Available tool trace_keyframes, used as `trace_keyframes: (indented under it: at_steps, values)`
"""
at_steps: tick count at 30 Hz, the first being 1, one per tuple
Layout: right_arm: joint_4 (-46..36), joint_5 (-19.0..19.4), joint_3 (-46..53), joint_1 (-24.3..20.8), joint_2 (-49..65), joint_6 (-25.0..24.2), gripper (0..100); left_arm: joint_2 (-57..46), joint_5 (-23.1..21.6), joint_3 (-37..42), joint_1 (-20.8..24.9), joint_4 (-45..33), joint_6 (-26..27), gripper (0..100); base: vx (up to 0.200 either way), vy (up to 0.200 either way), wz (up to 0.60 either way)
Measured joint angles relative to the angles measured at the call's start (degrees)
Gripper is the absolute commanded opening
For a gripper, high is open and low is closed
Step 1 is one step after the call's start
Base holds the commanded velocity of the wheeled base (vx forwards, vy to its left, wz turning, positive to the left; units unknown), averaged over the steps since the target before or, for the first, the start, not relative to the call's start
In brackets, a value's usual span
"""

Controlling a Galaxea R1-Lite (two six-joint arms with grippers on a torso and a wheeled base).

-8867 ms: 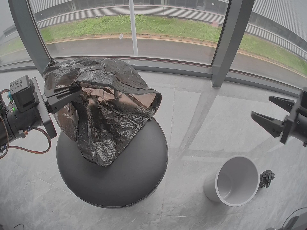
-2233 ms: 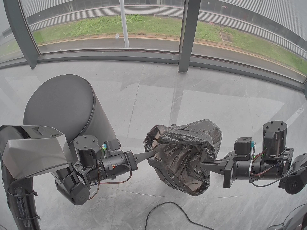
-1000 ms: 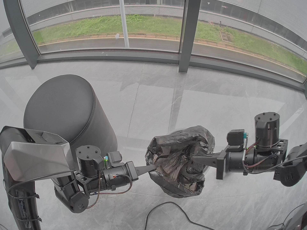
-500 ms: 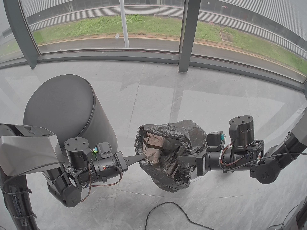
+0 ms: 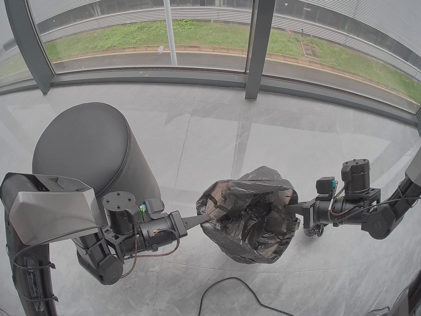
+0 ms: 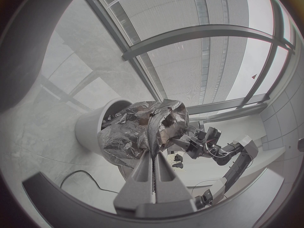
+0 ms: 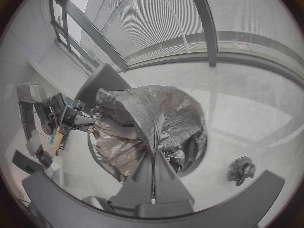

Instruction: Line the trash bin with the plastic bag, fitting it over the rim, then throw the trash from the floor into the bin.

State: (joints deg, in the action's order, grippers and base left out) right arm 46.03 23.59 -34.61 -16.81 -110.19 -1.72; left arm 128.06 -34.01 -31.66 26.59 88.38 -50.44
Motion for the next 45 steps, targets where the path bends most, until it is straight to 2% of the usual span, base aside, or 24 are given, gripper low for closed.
trace_keyframes:
  at_steps: [4,11,19,24,34,42,45]
  values:
    - [0.0,0.0,1.4,4.0,-0.2,3.7,0,2.2,0.0,-1.6,1.3,0.0,-0.2,0,0.0,0.0,0.0]
    - [0.6,0.0,1.8,5.4,-3.2,5.5,0,4.5,0.0,-2.6,0.6,-0.1,-0.1,0,0.0,0.0,0.0]
    - [11.4,0.1,-1.7,5.7,-9.4,10.7,0,5.9,0.0,-3.0,-3.4,-0.2,1.0,0,0.0,0.0,0.0]
    - [12.2,0.1,-3.8,6.2,-11.6,11.5,0,7.4,0.0,-6.4,-4.3,-1.0,1.7,0,0.0,0.0,0.0]
    - [12.7,-0.2,-5.7,8.6,-12.9,12.8,0,10.8,0.1,-11.6,0.2,-1.6,4.2,0,0.0,0.0,0.0]
    - [12.8,-0.2,-6.9,8.9,-13.4,12.8,0,11.8,0.1,-13.8,0.6,-2.3,5.4,0,0.0,0.0,0.0]
    - [12.8,-0.2,-7.2,8.9,-13.8,12.8,0,11.8,0.2,-13.8,0.4,-4.5,7.7,0,0.0,0.0,0.0]
